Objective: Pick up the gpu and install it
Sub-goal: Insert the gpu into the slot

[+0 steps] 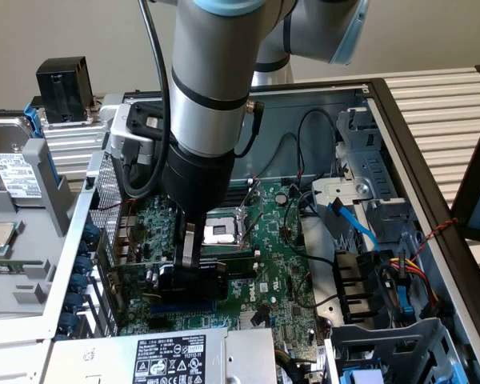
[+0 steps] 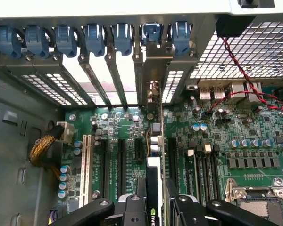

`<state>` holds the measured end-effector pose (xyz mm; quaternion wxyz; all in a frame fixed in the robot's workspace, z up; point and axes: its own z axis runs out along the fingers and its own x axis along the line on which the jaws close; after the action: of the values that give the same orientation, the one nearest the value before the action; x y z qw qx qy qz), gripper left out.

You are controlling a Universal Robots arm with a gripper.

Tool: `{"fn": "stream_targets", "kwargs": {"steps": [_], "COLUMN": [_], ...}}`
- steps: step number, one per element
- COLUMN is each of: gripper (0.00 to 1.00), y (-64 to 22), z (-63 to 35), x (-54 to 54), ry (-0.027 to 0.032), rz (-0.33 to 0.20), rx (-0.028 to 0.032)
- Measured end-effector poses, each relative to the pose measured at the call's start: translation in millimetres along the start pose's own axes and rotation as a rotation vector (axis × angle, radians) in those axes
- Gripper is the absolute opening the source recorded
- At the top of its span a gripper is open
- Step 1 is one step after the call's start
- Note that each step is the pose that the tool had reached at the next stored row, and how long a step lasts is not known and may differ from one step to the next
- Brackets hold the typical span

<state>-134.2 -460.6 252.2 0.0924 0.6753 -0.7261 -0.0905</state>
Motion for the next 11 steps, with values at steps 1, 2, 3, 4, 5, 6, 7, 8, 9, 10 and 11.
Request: {"fn": "stream_targets", "kwargs": {"steps": [1,2,3,4,5,6,7,8,9,10,11], "gripper": [0.26,0.26,0.26,0.26,0.26,0.26,0.26,0.26,0.26,0.26,0.26], "y": [0.0,0.0,0.0,0.0,0.0,0.0,0.0,0.0,0.0,0.0,0.0], "z": [0.1,0.1,0.1,0.1,0.2,0.2,0.2,0.2,0.2,0.1,0.2], "x": [0.0,0.0,0.0,0.0,0.0,0.0,0.0,0.1,0.1,0.1,0.2], "ry": [0.0003,0.0007,0.0010,0.0013,0.0014,0.0015,0.0019,0.0021,0.0023,0.0027,0.0032], "rz": [0.000,0.000,0.000,0.000,0.000,0.000,0.000,0.001,0.000,0.000,0.001], "rx": [0.0000,0.0000,0.0001,0.0001,0.0001,0.0001,0.0002,0.0002,0.0002,0.0002,0.0003]}}
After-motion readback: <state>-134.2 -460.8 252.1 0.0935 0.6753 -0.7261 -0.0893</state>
